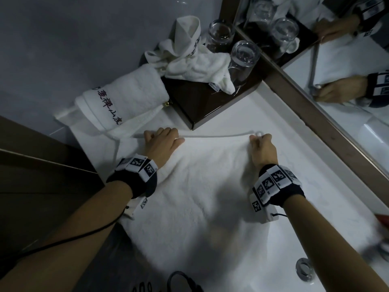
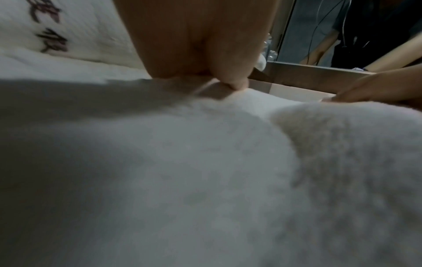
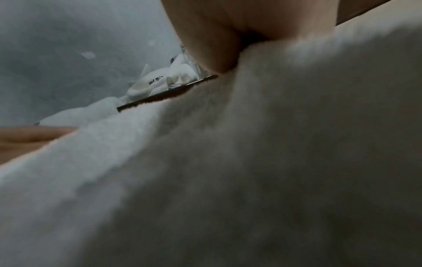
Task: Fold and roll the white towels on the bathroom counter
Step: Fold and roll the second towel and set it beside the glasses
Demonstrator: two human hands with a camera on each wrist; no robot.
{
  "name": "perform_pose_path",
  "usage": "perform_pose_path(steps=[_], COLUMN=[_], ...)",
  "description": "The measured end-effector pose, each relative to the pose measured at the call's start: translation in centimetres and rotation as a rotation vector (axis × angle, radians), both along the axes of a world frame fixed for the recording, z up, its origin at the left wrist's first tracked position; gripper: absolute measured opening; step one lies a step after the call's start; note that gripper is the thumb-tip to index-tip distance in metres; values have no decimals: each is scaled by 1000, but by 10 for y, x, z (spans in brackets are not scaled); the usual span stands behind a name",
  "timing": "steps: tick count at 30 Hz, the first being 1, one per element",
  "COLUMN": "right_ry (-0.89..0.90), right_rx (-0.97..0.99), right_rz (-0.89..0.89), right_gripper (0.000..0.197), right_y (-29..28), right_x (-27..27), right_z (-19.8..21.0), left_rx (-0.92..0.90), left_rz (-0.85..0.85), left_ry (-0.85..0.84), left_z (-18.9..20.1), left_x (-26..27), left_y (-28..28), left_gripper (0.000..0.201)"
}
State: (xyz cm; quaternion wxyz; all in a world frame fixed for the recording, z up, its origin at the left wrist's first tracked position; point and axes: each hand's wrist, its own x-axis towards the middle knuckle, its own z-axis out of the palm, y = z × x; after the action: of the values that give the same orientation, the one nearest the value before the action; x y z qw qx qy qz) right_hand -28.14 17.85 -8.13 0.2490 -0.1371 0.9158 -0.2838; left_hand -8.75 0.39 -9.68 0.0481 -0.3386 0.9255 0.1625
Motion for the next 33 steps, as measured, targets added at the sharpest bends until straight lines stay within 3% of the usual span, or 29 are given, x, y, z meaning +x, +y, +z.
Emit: perform_pose_path(steps=[4, 10, 15, 19, 23, 26, 29, 33], right_ry=[22, 41, 92, 160, 49, 7, 19, -85], right_rx=[31, 30, -78, -116, -103, -22, 45, 71], right_rz=[28, 18, -15, -27, -72, -56, 20, 62], right_gripper=[41, 37, 29, 31, 42, 46, 50, 57], right_y=[3, 1, 2, -6, -8, 9, 34, 67], right_x=[-7, -12, -18, -19, -18, -14, -4, 16], right_z=[-1, 0, -1, 1, 5, 8, 8, 9], left_rx=[-81, -134, 97, -21, 34, 39, 93, 223], left_rz=[-127, 0, 81, 243, 309, 348, 522, 717], left_ry=[-110, -112, 44, 106, 159, 204, 223, 238], left_z=[2, 14, 29, 36, 33, 26, 17, 6], left_x=[33, 81, 95, 88, 87, 98, 114, 138], left_y=[-18, -43, -44, -46, -42, -27, -1, 42], left_gripper=[35, 30, 28, 28, 33, 49, 61, 61])
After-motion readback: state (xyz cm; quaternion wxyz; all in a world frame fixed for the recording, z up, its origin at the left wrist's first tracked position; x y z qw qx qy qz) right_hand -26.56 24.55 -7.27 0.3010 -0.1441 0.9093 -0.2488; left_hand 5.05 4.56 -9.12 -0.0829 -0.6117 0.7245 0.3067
